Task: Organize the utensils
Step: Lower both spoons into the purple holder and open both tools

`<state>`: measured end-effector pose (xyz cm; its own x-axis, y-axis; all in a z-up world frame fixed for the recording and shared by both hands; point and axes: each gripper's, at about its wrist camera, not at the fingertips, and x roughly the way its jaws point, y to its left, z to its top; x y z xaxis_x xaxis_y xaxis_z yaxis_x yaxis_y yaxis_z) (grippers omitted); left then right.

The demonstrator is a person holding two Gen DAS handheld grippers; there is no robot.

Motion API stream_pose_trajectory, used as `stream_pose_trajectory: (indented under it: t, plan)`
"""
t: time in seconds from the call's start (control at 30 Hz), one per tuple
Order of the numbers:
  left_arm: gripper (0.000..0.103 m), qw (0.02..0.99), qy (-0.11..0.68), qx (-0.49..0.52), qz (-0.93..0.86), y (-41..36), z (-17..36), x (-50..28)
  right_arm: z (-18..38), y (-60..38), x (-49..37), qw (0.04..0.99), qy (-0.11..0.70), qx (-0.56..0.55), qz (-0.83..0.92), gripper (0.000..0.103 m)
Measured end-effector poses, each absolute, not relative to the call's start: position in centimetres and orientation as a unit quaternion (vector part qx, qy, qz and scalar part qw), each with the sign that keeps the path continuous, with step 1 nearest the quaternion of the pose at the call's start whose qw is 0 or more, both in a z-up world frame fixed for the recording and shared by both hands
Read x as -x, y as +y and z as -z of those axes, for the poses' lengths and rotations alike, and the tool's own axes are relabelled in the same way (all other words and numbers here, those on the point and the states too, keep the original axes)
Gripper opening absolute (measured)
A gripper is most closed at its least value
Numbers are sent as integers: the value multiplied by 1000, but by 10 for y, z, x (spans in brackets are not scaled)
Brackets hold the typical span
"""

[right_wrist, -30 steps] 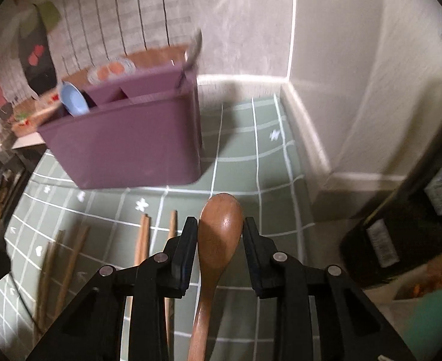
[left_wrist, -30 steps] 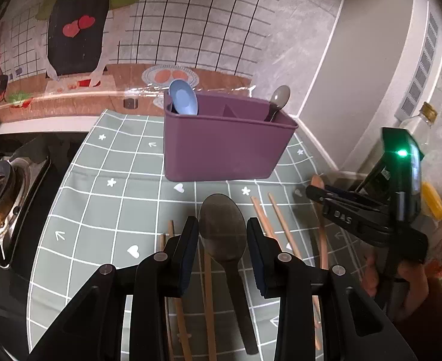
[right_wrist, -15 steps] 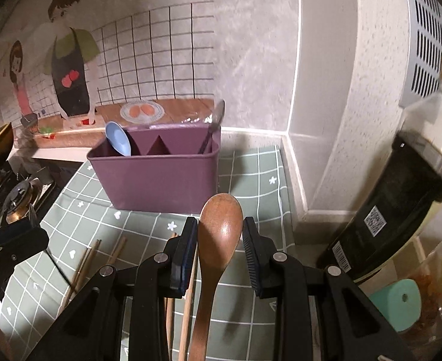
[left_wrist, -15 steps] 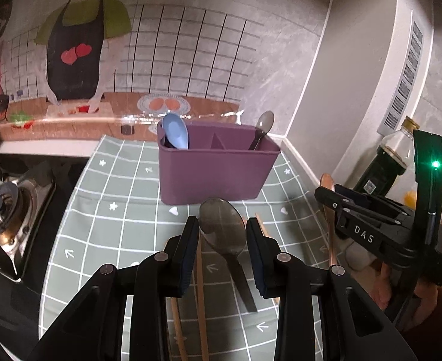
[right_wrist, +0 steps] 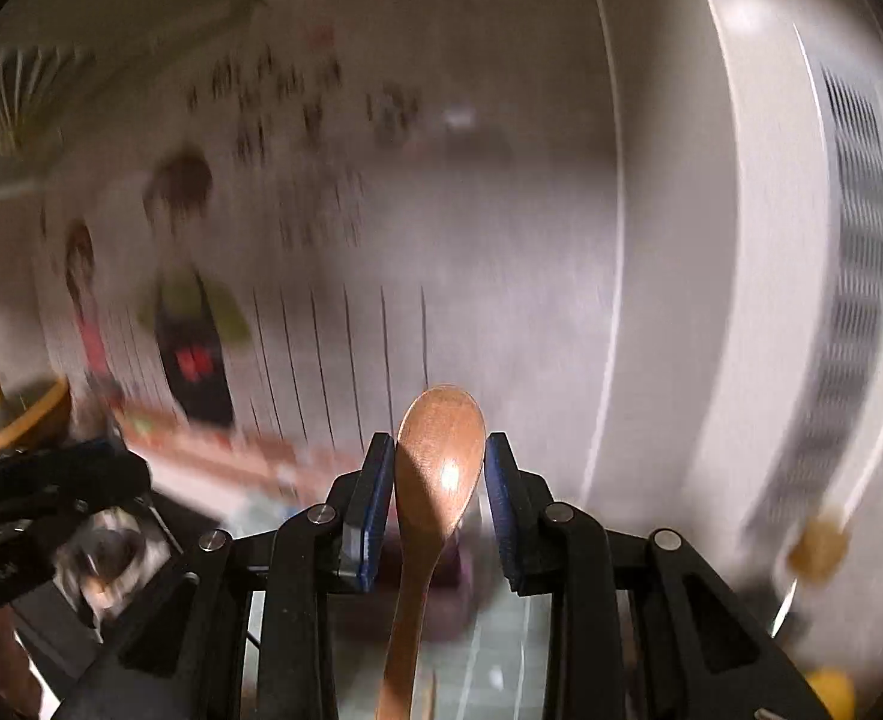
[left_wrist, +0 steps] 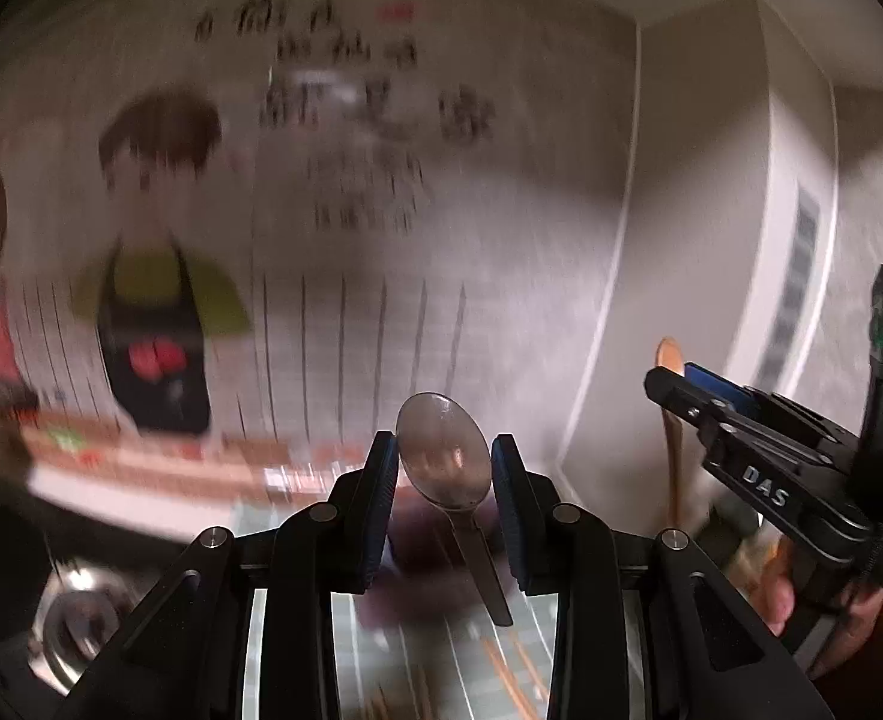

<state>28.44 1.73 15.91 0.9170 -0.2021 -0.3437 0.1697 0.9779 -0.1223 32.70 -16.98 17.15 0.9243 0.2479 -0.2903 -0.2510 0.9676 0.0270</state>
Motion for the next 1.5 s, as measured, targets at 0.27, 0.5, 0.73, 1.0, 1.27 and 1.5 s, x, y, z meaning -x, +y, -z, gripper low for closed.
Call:
stream_pose_trajectory:
  t: [0.27, 0.5, 0.73, 1.0, 1.27, 1.5]
  plan:
    - [33, 983, 173, 28, 63, 32, -170, -338, -203, -142, -361, 990, 70, 33, -116, 28]
    - [33, 971, 231, 32, 50, 39, -117, -393, -148, -132, -420, 986, 119, 22, -112, 28]
    - [33, 958, 280, 36, 54, 36, -70, -423, -90, -122, -464, 977, 180, 17, -111, 28]
    - [33, 938, 332, 49, 83, 23, -32, -438, -42, -126, -490, 963, 243, -4, -114, 28]
    - [34, 925, 359, 64, 108, 13, -24, -433, -25, -134, -481, 947, 289, -10, -139, 29]
    - [34, 939, 322, 87, 89, 30, -54, -397, -36, -143, -445, 952, 276, 13, -129, 31]
